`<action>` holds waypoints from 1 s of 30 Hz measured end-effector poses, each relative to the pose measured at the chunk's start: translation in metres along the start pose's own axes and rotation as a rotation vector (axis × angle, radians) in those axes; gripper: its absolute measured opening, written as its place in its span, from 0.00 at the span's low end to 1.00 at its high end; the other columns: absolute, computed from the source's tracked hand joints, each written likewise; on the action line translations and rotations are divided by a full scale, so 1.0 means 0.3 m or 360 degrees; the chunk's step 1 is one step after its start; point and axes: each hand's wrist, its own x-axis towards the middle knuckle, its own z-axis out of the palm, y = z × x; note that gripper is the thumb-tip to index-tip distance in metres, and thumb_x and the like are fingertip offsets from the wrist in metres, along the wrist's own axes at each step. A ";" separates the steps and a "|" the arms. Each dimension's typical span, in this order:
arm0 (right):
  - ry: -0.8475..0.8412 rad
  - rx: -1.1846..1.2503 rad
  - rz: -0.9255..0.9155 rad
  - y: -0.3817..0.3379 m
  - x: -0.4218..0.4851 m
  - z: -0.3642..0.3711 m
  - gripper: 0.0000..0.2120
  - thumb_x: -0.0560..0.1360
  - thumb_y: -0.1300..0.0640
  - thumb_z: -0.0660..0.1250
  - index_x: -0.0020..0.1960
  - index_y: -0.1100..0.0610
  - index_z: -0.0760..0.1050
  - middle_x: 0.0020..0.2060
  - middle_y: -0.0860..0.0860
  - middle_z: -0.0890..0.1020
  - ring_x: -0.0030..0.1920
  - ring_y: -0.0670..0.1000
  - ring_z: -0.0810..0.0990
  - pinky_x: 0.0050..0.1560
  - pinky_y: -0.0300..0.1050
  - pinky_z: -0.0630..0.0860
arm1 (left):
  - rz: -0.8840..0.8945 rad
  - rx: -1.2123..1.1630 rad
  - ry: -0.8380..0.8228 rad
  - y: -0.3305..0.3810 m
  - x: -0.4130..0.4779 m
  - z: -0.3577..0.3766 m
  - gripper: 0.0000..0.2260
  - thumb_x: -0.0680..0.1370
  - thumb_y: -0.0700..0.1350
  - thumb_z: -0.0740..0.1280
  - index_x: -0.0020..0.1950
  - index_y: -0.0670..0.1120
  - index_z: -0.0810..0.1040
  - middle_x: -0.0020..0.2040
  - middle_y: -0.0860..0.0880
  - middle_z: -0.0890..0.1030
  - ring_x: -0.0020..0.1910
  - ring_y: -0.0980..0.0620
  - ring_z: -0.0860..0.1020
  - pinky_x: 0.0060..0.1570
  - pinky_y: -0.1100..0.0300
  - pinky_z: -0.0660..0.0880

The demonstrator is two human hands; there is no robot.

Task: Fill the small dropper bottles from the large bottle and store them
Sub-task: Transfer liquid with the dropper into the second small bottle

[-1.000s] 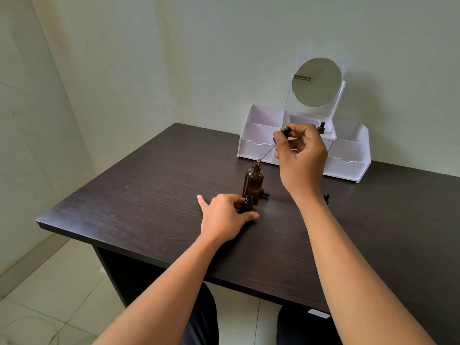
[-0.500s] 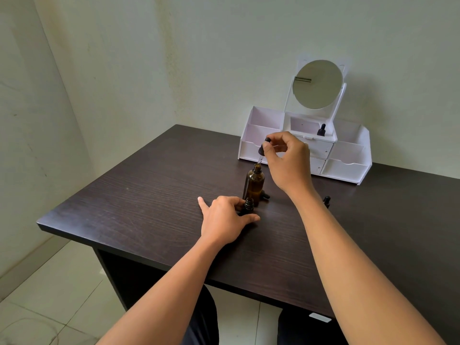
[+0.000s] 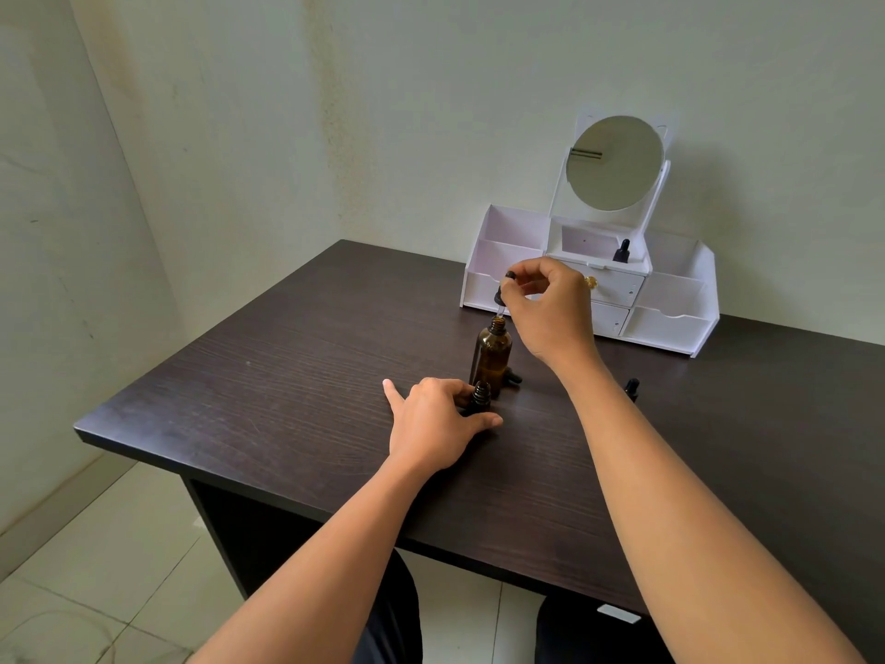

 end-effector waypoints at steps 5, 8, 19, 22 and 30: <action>-0.0029 -0.0026 0.0036 0.005 0.004 0.000 0.05 0.76 0.62 0.69 0.49 0.59 0.83 0.44 0.51 0.84 0.43 0.45 0.80 0.41 0.24 0.71 | 0.0003 0.0006 0.0005 0.000 0.000 0.000 0.19 0.71 0.64 0.73 0.57 0.58 0.83 0.51 0.57 0.84 0.59 0.55 0.78 0.75 0.38 0.35; -0.0026 -0.0027 0.0044 0.005 0.000 0.001 0.04 0.76 0.61 0.70 0.49 0.58 0.83 0.43 0.50 0.84 0.43 0.45 0.80 0.40 0.24 0.71 | 0.0006 0.0011 -0.0002 -0.001 0.001 0.001 0.19 0.71 0.64 0.73 0.58 0.58 0.82 0.52 0.57 0.84 0.60 0.55 0.78 0.75 0.37 0.35; -0.0183 -0.0071 0.0158 0.022 -0.014 -0.003 0.10 0.75 0.59 0.72 0.55 0.59 0.82 0.45 0.50 0.83 0.45 0.47 0.81 0.46 0.34 0.76 | 0.0009 0.0007 0.0011 0.001 -0.002 -0.001 0.18 0.71 0.64 0.73 0.57 0.58 0.83 0.52 0.56 0.84 0.60 0.55 0.78 0.74 0.38 0.34; -0.0207 -0.0078 0.0186 0.019 -0.016 -0.001 0.08 0.74 0.58 0.73 0.51 0.58 0.83 0.42 0.48 0.83 0.43 0.46 0.81 0.44 0.35 0.76 | 0.0014 0.0008 0.0013 -0.003 -0.001 0.003 0.18 0.71 0.64 0.73 0.56 0.58 0.83 0.52 0.57 0.84 0.59 0.54 0.78 0.74 0.38 0.34; -0.0248 -0.0167 0.0174 0.012 -0.019 0.004 0.03 0.76 0.59 0.70 0.45 0.56 0.82 0.39 0.49 0.82 0.39 0.46 0.78 0.38 0.34 0.71 | 0.0018 -0.0003 0.0009 -0.009 0.007 0.006 0.19 0.71 0.65 0.72 0.57 0.58 0.83 0.51 0.57 0.84 0.59 0.55 0.78 0.74 0.38 0.33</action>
